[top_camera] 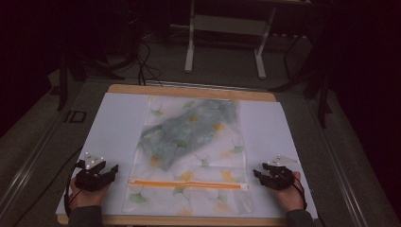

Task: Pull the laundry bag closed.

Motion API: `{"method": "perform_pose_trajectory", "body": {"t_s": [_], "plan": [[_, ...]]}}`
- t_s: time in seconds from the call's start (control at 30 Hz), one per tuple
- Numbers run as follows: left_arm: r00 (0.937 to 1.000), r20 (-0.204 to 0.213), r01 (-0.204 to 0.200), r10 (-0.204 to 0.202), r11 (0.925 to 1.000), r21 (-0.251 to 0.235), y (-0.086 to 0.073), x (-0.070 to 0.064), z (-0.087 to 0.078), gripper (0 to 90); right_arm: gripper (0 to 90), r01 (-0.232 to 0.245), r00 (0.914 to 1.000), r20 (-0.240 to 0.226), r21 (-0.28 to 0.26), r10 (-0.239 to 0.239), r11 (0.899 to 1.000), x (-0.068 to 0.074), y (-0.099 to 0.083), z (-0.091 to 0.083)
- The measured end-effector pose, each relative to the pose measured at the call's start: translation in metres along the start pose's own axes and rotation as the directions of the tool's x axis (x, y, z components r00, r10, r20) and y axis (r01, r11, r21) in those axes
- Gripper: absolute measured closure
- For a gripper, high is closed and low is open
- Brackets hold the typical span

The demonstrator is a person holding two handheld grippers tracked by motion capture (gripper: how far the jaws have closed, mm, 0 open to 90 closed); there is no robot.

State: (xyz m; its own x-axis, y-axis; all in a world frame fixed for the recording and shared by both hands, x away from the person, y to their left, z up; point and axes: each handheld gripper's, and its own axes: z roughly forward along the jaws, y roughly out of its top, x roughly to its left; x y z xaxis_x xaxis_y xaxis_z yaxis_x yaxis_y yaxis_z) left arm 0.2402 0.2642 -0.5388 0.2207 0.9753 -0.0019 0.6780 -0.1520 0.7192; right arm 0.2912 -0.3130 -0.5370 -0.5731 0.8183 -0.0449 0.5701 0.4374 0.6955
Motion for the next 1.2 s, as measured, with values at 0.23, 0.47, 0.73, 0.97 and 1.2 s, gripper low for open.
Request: {"method": "perform_pose_trajectory", "body": {"t_s": [0.23,0.47,0.73,0.97,1.2], "plan": [[0.9991,0.040,-0.014,0.014,0.9998,-0.011,0.001,-0.003,-0.003,49.4,48.9,0.036,0.9991,-0.023,-0.014,-0.036,0.999,0.007,0.002,-0.001],[0.9978,0.062,-0.026,0.026,0.9996,-0.007,0.001,-0.003,-0.005,49.7,48.7,0.062,0.9969,-0.045,-0.030,-0.063,0.998,0.016,0.006,-0.001],[0.9970,0.057,-0.052,0.052,0.9987,0.001,0.000,-0.006,-0.007,47.3,49.4,0.101,0.9890,-0.103,-0.055,-0.106,0.993,0.029,0.011,0.002],[0.9941,0.069,-0.084,0.084,0.9964,-0.002,0.000,-0.011,-0.008,47.1,51.5,0.146,0.9773,-0.144,-0.072,-0.155,0.987,0.040,0.024,0.004],[0.9908,0.087,-0.104,0.104,0.9945,0.003,0.000,-0.015,-0.009,47.3,50.7,0.173,0.9668,-0.176,-0.081,-0.185,0.982,0.049,0.034,0.008]]}}
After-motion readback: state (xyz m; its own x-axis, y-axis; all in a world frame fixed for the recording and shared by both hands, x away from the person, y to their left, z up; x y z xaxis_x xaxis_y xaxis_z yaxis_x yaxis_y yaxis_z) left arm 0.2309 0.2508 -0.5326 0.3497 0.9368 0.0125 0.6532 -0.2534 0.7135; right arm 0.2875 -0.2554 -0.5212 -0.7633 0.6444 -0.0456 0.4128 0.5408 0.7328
